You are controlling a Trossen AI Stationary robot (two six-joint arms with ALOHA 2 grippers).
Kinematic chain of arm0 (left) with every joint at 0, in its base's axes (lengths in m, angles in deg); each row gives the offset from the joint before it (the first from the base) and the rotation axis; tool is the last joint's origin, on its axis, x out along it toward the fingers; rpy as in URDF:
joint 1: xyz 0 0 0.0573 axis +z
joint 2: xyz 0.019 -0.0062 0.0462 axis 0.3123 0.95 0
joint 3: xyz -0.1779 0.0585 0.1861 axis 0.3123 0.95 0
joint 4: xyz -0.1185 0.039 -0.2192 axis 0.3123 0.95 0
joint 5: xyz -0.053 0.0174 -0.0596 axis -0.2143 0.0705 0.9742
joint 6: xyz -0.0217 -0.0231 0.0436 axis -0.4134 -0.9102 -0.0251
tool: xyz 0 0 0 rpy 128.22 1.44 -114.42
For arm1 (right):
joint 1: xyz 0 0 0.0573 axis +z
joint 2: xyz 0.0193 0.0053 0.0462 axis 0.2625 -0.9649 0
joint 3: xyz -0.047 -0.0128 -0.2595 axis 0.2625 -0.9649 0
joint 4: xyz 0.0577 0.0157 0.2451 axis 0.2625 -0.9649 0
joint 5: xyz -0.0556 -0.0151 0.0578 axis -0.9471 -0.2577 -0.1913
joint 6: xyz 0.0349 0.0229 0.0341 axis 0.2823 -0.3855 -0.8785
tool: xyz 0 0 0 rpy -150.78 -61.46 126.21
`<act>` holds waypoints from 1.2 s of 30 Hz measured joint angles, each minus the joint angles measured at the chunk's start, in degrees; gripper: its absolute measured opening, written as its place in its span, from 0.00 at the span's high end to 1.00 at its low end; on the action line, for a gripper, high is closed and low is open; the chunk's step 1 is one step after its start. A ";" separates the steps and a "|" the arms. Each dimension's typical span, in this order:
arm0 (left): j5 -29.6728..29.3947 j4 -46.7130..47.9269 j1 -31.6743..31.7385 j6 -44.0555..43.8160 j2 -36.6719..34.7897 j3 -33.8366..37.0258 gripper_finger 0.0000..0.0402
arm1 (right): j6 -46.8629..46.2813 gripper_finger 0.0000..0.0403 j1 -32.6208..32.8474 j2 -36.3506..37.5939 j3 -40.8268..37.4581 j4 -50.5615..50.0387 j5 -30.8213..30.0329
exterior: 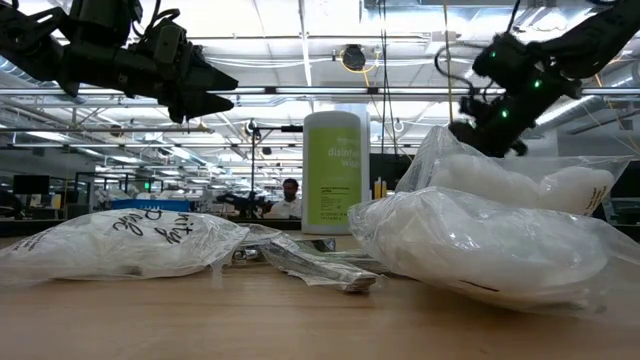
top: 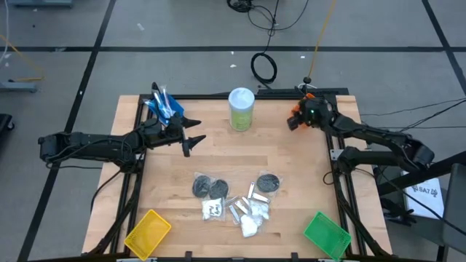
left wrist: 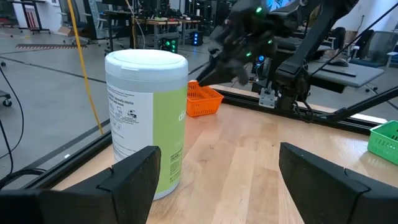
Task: Pick & Place Travel size toiletries
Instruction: Put the nail cutter into the orange bin
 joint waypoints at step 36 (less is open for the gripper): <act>0.00 0.02 0.01 0.00 0.00 0.02 0.20 | 13.68 0.43 52.63 -33.11 17.03 3.12 12.27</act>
